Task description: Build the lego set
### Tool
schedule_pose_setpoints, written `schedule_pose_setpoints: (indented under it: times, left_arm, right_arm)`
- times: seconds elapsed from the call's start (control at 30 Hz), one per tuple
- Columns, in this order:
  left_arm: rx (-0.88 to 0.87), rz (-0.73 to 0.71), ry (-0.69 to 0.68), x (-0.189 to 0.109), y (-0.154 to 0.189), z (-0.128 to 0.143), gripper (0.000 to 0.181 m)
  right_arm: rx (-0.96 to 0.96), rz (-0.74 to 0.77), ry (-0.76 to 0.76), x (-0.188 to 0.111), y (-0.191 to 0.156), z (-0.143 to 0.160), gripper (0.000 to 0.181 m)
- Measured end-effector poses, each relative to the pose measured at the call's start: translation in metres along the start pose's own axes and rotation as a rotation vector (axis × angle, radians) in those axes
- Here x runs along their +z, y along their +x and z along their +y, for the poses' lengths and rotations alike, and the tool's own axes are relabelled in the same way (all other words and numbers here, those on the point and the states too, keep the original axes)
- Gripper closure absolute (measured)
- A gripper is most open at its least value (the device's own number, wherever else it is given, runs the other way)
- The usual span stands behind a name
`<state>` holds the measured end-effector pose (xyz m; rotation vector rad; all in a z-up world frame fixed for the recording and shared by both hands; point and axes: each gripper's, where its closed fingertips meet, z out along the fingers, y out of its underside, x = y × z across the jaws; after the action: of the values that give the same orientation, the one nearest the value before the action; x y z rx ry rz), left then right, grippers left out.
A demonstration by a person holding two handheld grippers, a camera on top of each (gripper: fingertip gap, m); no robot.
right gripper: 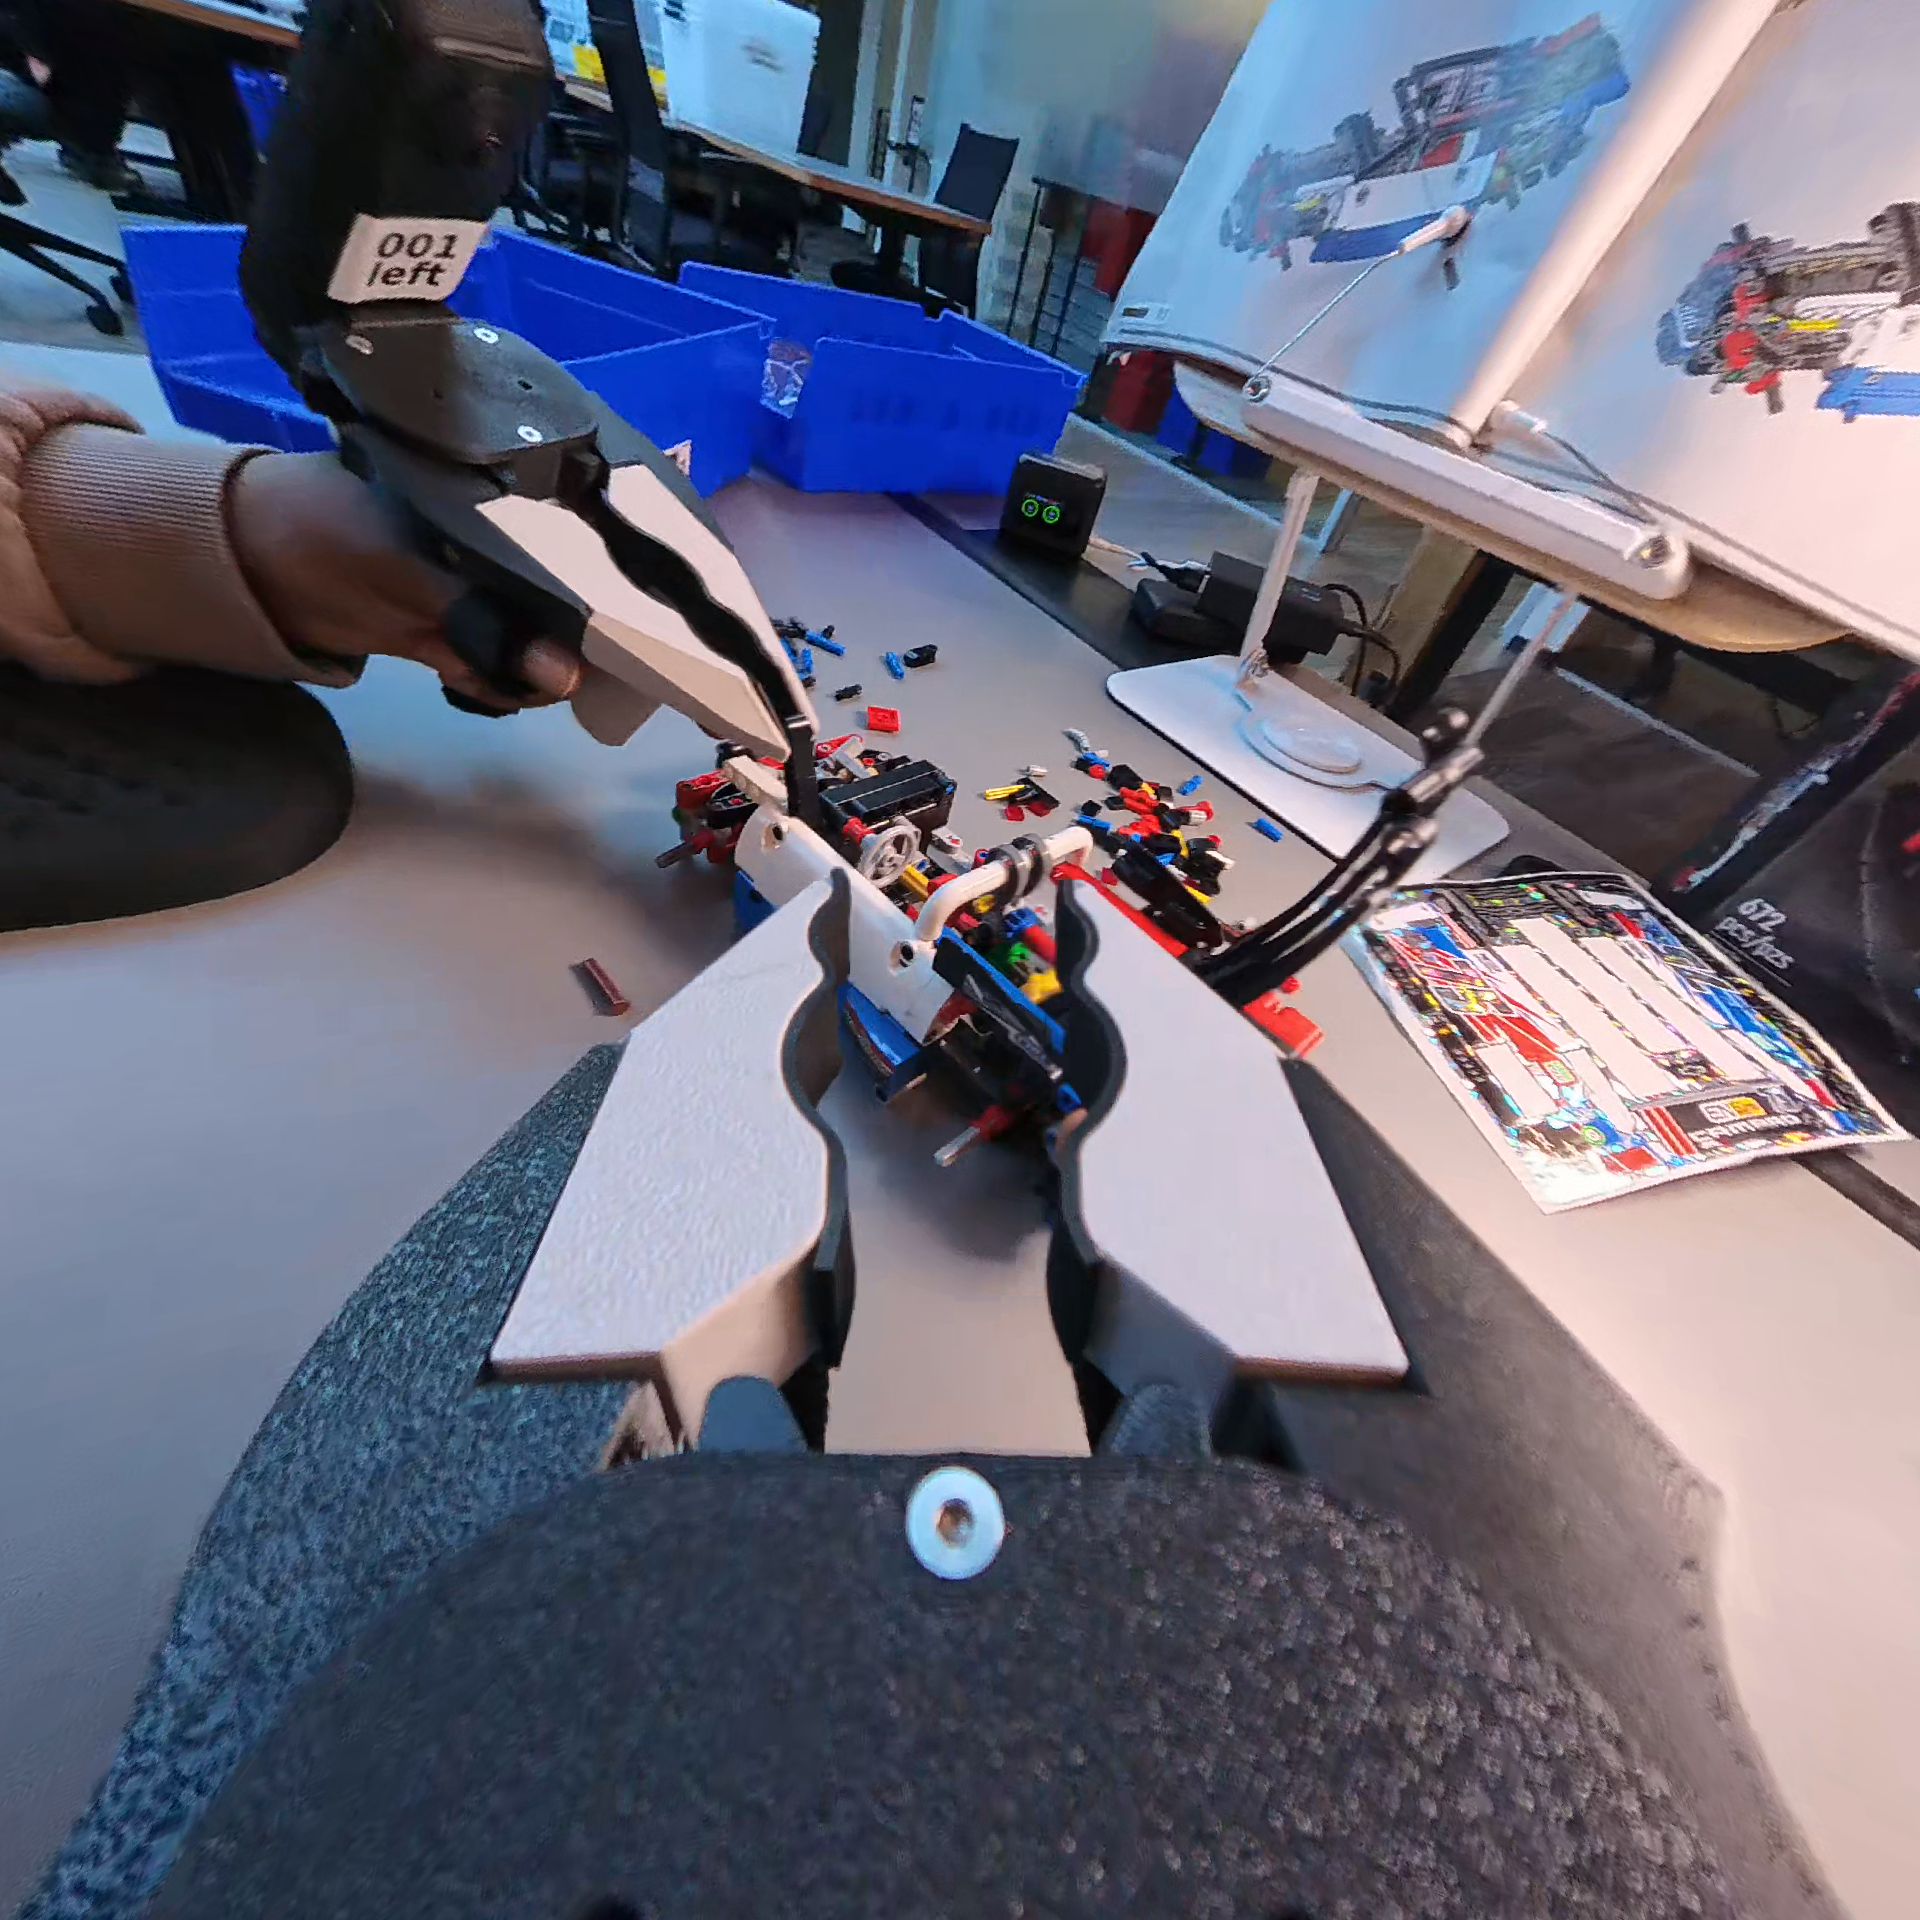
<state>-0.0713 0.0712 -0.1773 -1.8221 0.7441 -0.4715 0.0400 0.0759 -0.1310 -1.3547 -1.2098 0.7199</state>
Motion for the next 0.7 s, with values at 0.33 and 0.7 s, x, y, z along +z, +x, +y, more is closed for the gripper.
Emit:
schedule_pose_setpoints:
  times: [0.33, 0.7]
  left_arm:
    - [0.2, 0.14, -0.266, 0.015, 0.009, -0.01, 0.174]
    - [0.272, 0.218, -0.415, 0.039, 0.02, -0.012, 0.174]
  right_arm:
    - [0.205, 0.182, -0.093, -0.012, 0.071, 0.039, 0.136]
    - [0.277, 0.01, -0.208, 0.013, 0.061, 0.078, 0.134]
